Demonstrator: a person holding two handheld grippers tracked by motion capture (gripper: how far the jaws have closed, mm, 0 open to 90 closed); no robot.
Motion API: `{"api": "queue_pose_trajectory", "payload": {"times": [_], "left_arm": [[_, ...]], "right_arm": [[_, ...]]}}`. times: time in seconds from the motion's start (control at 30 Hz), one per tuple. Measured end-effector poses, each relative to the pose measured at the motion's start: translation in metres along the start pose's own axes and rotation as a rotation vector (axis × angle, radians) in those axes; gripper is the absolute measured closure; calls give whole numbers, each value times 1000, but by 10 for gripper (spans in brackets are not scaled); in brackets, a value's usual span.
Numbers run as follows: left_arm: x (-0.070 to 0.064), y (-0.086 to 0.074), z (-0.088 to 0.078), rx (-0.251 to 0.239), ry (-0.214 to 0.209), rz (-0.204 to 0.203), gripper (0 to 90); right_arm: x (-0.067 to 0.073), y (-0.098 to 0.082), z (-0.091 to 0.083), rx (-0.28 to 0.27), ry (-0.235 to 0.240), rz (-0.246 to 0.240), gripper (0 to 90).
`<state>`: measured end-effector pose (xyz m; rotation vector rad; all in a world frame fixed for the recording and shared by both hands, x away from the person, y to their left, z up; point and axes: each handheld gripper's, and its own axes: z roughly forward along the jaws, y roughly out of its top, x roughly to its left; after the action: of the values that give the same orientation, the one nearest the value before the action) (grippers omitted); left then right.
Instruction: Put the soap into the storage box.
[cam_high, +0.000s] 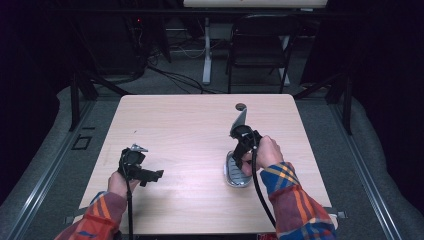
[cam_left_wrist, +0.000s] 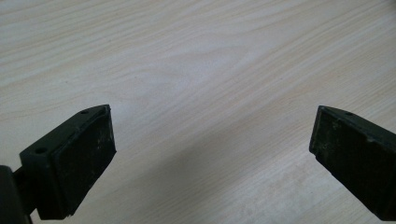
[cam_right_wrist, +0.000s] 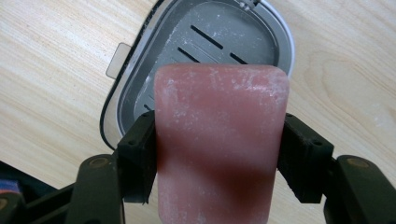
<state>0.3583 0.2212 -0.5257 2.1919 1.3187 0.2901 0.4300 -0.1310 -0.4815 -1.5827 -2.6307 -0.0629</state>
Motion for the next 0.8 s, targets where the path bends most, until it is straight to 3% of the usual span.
{"api": "queue_pose_trajectory", "payload": {"times": [0.07,0.13,0.17,0.53,0.8], "left_arm": [[0,0,0,0,-1,1,2],[0,0,0,-2,-1,3,2],[0,0,0,-1,-1,-1,2],[-1,0,0,1,-1,4,2],[-1,0,1,2,0,5,2]], "right_arm": [[-1,5,-2,61,-22,-44,370],[0,7,-1,74,-30,-49,370],[2,7,2,51,-24,-24,370],[8,11,10,74,-46,-20,370],[8,12,15,67,-50,26,370]]}}
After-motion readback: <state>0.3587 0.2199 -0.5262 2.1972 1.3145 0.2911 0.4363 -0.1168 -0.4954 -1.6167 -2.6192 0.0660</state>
